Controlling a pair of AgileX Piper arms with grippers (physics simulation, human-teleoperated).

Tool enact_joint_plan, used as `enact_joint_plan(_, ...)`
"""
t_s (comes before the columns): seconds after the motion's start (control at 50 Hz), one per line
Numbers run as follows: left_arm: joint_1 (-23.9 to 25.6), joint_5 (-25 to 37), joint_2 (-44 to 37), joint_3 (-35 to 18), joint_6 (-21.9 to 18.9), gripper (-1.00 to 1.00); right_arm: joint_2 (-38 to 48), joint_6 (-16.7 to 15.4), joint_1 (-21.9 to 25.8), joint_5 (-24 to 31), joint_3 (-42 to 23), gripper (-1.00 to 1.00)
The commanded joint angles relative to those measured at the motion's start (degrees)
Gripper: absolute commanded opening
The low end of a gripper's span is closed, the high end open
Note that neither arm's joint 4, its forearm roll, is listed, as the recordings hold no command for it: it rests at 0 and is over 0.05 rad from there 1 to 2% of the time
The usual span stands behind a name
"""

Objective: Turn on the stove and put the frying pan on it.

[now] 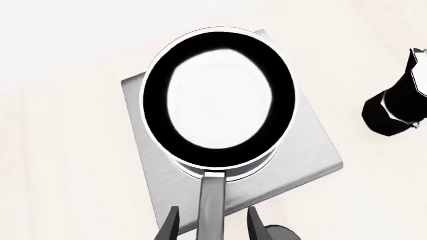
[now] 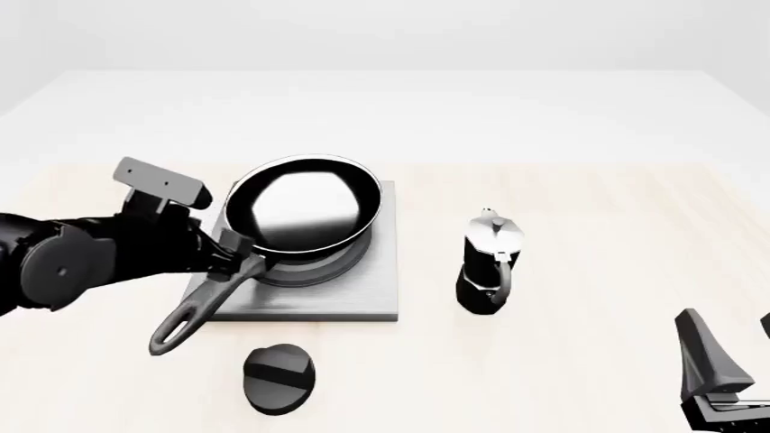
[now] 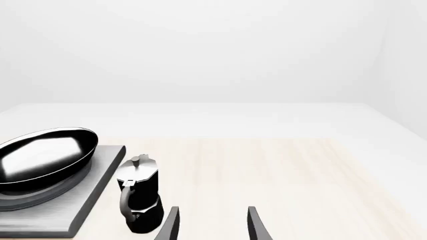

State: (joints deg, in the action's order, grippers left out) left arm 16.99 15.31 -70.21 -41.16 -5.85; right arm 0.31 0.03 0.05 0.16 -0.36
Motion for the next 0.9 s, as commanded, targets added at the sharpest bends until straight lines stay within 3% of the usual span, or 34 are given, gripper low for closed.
enact_joint_plan(0.02, -0.3, -0.3, 4.2, 0.8, -0.4, 1.00, 0.0, 0.0, 0.0, 0.0, 0.0, 1.00)
enact_joint_plan(0.22, -0.6, -2.2, 7.6, 1.4, -0.5, 1.00, 0.0, 0.0, 0.0, 0.0, 0.0, 1.00)
enact_joint_plan(0.26, -2.2, -2.8, 8.9, 1.6, -4.6, 1.00, 0.0, 0.0, 0.0, 0.0, 0.0, 1.00)
enact_joint_plan(0.3, -0.3, -4.0, 9.8, 2.9, -1.8, 1.00, 0.0, 0.0, 0.0, 0.0, 0.0, 1.00)
enact_joint_plan(0.42, -2.1, -7.3, 12.7, 4.7, -3.0, 1.00, 0.0, 0.0, 0.0, 0.0, 0.0, 1.00)
enact_joint_plan(0.46, -0.5, -7.3, 14.0, 5.2, -1.8, 1.00, 0.0, 0.0, 0.0, 0.0, 0.0, 1.00)
enact_joint_plan(0.52, -0.1, -7.6, 18.4, 6.0, -0.1, 1.00, 0.0, 0.0, 0.0, 0.0, 0.0, 1.00)
enact_joint_plan(0.56, -1.6, -8.2, 20.9, 6.9, -2.2, 1.00, 0.0, 0.0, 0.0, 0.0, 0.0, 1.00)
enact_joint_plan(0.7, -2.8, -9.7, 31.4, 10.8, -2.6, 1.00, 0.0, 0.0, 0.0, 0.0, 0.0, 1.00)
enact_joint_plan(0.76, -0.3, -8.8, 36.0, 12.3, 0.6, 1.00, 0.0, 0.0, 0.0, 0.0, 0.0, 1.00)
enact_joint_plan(0.82, -4.4, -10.8, 41.9, 15.1, -2.7, 1.00, 0.0, 0.0, 0.0, 0.0, 0.0, 1.00)
enact_joint_plan(0.9, -7.1, -12.8, 47.7, 17.9, -3.8, 1.00, 0.0, 0.0, 0.0, 0.0, 0.0, 1.00)
